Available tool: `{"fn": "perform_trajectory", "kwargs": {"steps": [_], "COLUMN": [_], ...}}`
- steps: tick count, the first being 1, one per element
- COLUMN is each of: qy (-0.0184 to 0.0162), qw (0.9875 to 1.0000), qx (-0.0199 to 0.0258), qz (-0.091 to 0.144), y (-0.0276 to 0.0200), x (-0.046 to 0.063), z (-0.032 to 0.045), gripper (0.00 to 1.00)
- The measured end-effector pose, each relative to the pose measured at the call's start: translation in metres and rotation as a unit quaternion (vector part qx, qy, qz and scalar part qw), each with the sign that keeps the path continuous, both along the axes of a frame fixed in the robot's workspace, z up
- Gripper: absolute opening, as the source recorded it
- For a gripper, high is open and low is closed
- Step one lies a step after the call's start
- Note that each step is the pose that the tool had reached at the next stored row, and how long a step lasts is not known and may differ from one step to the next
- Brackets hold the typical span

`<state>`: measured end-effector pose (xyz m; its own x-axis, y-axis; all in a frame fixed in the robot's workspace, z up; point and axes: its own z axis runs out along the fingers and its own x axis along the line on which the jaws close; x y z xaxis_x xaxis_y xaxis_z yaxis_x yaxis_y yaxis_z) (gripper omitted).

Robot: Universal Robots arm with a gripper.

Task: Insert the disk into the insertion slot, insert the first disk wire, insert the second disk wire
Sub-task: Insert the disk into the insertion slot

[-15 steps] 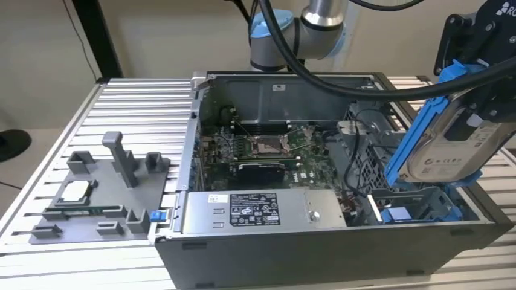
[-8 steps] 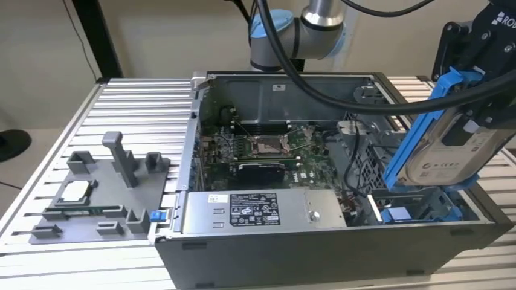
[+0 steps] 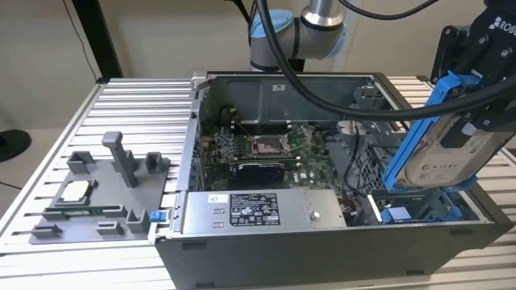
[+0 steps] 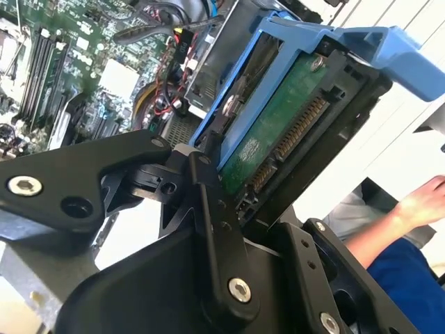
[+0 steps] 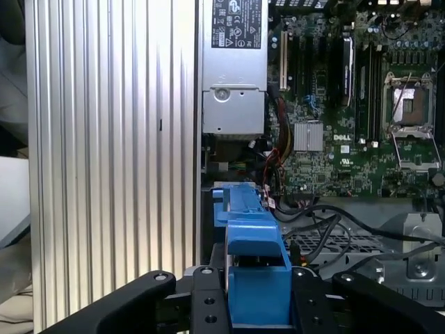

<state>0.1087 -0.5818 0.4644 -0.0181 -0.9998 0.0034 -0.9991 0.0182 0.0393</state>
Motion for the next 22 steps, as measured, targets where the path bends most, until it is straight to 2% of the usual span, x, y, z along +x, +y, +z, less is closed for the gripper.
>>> {"fn": "perform_trajectory", "kwargs": {"steps": [22], "qy": [0.0], "qw": [1.0], "qx": [0.0], "qz": [0.0], "y": [0.007], "x": [0.0], "z": [-0.0037], "gripper": [0.0]}}
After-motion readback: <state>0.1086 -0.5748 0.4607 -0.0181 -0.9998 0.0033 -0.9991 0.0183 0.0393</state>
